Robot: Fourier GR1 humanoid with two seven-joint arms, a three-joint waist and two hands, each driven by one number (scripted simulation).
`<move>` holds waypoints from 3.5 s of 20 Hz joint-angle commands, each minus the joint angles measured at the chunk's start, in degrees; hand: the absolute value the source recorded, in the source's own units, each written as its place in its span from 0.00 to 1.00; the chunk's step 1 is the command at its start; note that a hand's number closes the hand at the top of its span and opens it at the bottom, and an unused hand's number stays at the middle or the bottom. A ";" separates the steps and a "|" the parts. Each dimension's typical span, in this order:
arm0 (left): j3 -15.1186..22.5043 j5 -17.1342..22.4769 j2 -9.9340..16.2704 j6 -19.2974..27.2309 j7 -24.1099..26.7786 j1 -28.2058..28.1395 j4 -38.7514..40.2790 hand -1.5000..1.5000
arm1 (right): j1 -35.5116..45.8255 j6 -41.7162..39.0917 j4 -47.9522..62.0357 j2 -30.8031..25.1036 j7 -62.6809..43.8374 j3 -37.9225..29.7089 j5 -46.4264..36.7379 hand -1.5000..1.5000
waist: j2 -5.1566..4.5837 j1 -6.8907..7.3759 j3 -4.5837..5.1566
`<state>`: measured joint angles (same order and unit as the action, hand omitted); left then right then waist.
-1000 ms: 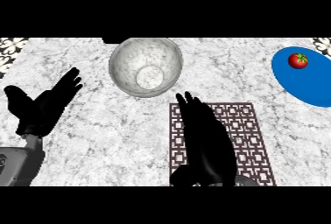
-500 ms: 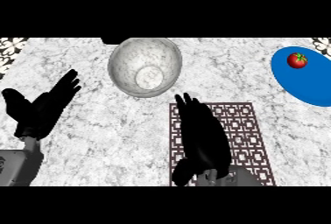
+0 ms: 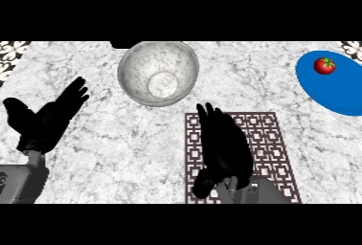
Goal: Pick the croissant from the placemat and place it in the bowl
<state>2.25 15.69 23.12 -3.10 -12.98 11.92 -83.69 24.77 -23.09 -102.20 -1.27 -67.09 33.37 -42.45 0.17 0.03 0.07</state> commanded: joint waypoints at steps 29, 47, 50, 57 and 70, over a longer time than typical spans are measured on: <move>-1.37 -4.42 -4.75 -1.60 0.47 -0.19 0.20 0.50 | -0.16 2.14 18.11 1.23 -1.52 -5.98 -1.44 0.00 | -0.21 0.21 -0.06; -4.04 -7.90 -7.51 -3.36 -2.66 -0.39 -2.49 0.50 | -3.82 14.70 30.57 1.23 15.29 -5.39 -10.87 1.00 | -0.24 0.30 -0.08; -7.49 -6.48 -6.08 -7.39 0.22 -0.08 1.14 0.50 | -7.00 7.46 20.94 0.70 16.39 -8.08 -13.41 1.00 | -0.16 -0.08 -0.06; -7.96 -6.24 -6.24 -7.96 -5.04 -0.41 -4.41 0.50 | -5.08 3.95 15.47 1.23 13.23 -6.48 -13.20 1.00 | -0.10 -0.01 -0.07; -6.22 -9.62 -9.24 -4.16 -5.39 0.10 -5.67 0.50 | 2.87 -1.11 24.89 -26.67 61.20 -22.43 0.57 1.00 | -0.33 0.73 -0.14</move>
<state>-5.25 7.28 15.37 -9.28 -16.35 11.66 -87.07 23.64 -23.31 -81.79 -23.02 -16.68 14.69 -44.57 -0.20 0.28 -0.07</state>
